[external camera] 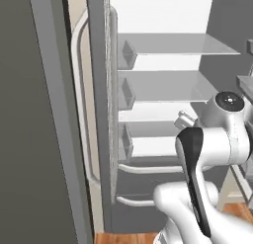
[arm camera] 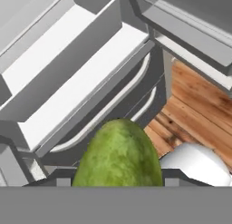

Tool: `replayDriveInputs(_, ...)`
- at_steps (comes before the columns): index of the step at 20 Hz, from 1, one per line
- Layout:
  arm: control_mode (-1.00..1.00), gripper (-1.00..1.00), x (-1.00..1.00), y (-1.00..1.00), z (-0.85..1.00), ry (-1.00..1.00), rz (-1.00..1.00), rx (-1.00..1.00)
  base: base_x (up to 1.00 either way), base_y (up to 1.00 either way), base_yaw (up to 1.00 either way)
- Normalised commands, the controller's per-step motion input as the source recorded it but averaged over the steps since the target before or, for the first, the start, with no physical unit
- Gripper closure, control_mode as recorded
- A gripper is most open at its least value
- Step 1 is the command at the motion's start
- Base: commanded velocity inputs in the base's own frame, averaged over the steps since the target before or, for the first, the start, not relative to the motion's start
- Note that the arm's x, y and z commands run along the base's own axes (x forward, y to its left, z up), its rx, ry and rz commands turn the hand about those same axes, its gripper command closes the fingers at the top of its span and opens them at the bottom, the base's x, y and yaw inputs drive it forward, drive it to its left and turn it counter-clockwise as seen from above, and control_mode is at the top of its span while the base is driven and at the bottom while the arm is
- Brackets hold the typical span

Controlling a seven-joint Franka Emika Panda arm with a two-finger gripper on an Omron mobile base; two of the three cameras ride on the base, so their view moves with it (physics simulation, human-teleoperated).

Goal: Place the cold items (mango and lime) from the fridge in one tupperware on the dining counter. Place the warm items (kebab skewer and hot dog) in the stove area in another tupperware.

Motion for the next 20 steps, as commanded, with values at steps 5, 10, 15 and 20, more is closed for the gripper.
replayDriveInputs(5, 1.0, 1.0, 0.0, 0.0, 0.0, 0.0, 0.0, 0.0, -0.62, 0.0, 0.47)
replayDriveInputs(10, 1.0, 1.0, 0.0, 0.0, 0.0, 0.0, 0.0, 0.0, -0.65, 0.0, 0.54)
replayDriveInputs(15, 1.0, 1.0, 0.0, 0.0, 0.0, 0.0, 0.0, 0.0, -0.59, 0.0, 0.56)
replayDriveInputs(20, 1.0, 1.0, 0.0, 0.0, 0.0, 0.0, 0.0, 0.0, -0.21, 0.07, 0.51)
